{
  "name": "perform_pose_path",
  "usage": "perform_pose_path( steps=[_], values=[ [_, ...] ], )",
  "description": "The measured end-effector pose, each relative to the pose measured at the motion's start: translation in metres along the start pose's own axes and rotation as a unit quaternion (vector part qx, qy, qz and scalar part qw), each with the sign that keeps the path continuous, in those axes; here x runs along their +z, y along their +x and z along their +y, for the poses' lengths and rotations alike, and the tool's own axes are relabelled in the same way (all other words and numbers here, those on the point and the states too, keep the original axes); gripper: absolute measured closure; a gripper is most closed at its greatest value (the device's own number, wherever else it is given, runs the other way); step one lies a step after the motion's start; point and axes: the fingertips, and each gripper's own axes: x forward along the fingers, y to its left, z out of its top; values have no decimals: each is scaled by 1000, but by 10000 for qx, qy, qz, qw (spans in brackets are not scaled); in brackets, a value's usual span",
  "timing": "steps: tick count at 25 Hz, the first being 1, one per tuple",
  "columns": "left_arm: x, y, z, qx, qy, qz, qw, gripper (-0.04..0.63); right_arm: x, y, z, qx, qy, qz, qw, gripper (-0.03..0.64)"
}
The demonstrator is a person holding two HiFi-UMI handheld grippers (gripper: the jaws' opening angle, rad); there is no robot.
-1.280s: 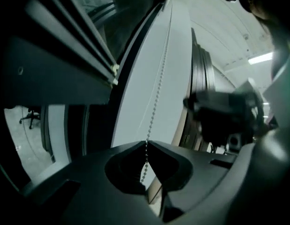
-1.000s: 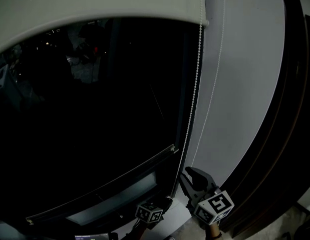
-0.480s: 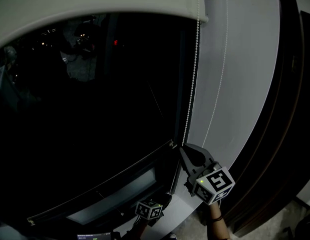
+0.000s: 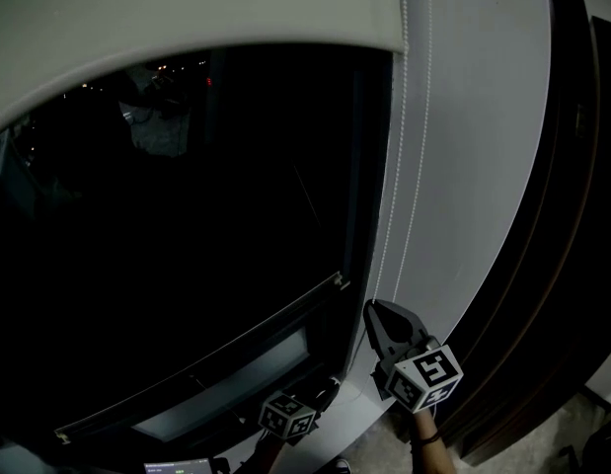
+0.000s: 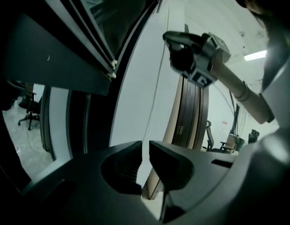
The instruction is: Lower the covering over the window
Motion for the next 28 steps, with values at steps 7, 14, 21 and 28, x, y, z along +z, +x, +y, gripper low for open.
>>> perform_pose_path(
  steps=[7, 14, 21, 28],
  values=[
    [103, -22, 0, -28, 531, -1186, 9915, 563, -142, -23, 2, -235, 513, 1151, 9917, 606],
    [198, -19, -37, -422, 1390, -1880, 9714, 534, -257, -49, 16, -335, 621, 2370, 9689, 606],
    [219, -14, -52, -618, 1571, -2050, 9641, 559, -265, -54, 18, -321, 900, 2324, 9679, 606],
    [219, -12, -47, -588, 1199, -2260, 9649, 583, -265, -58, 19, -280, 1054, 2240, 9685, 606]
  ],
)
